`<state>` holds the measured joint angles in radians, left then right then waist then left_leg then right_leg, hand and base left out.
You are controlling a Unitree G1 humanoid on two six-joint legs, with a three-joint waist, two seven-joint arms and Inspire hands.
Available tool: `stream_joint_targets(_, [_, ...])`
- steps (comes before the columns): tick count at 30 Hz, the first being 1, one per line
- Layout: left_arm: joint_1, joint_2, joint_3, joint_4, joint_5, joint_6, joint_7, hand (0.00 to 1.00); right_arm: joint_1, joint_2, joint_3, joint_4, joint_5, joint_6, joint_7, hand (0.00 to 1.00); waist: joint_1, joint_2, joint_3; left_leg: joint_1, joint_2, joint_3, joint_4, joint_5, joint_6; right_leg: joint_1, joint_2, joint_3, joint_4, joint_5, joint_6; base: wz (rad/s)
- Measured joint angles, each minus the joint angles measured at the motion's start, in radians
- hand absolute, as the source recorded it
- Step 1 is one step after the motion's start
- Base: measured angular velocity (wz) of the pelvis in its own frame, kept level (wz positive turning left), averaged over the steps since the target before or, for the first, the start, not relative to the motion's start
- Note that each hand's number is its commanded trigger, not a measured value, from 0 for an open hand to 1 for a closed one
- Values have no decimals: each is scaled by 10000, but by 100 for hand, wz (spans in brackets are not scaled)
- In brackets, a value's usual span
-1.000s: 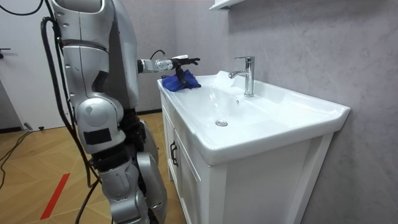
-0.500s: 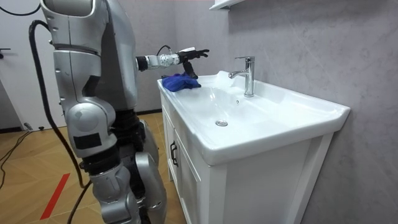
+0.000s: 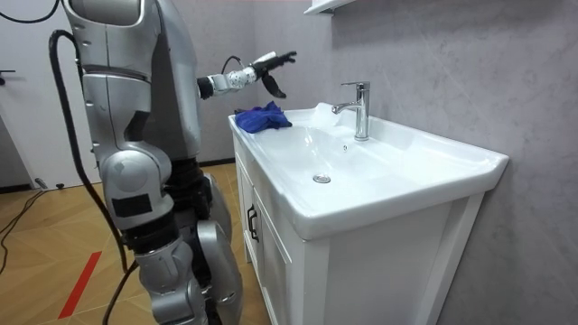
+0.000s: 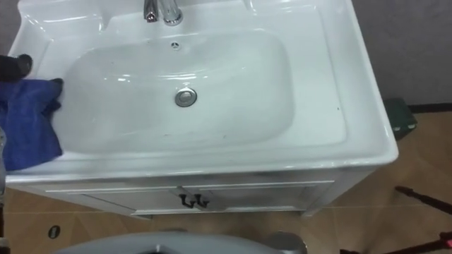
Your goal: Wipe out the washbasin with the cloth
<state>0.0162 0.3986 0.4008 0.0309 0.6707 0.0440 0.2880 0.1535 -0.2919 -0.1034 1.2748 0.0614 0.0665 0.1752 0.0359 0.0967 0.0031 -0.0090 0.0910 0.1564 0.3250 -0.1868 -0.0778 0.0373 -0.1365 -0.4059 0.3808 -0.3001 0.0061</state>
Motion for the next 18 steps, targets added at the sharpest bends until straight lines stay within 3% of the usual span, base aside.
stream_joint_targets(1, [3, 231, 198, 94, -62, -8, 148, 0, 43, -41, -13, 6, -20, 4, 8, 0, 19, 57, -1, 50, -7, -25, -52, 0, 0, 124, -4, -87, -45, 0, 1, 16])
stream_joint_targets(5, [35, 680, 993, 838, -74, 0, 631, 0, 201, -284, -261, 2, -21, 8, 17, 0, 417, 319, -11, 186, -33, -54, -165, -1, -1, 152, 5, -99, -198, -12, 26, 6])
stream_joint_targets(9, [502, 688, 1793, 1592, -90, -16, 1457, 0, 303, -329, -391, -9, -373, 6, -112, 0, 674, 379, -61, 222, -103, -63, -264, 2, -1, 108, -57, -54, -161, -81, 108, 3])
stream_joint_targets(12, [940, 979, 2349, 2911, -625, -35, 2130, 0, 340, -349, -369, -8, -316, 17, -88, 0, 1001, 273, -105, 265, -189, -242, -344, 2, 0, 156, -97, -112, -165, -97, 146, 5])
stream_joint_targets(15, [1627, 977, 2724, 3385, -2099, -41, 2645, 0, 451, -350, -385, -220, -241, 16, -109, 0, 1164, 110, -192, 217, -214, -337, -339, 2, 1, 181, -101, -187, -186, -89, 160, 8])
stream_joint_targets(18, [2019, 970, 2838, 3906, -3333, -96, 3117, 0, 528, -371, -383, -545, -259, 7, -113, 0, 1353, 2, -167, 213, -214, -495, -337, 1, 1, 202, -80, -250, -205, -89, 160, 6])
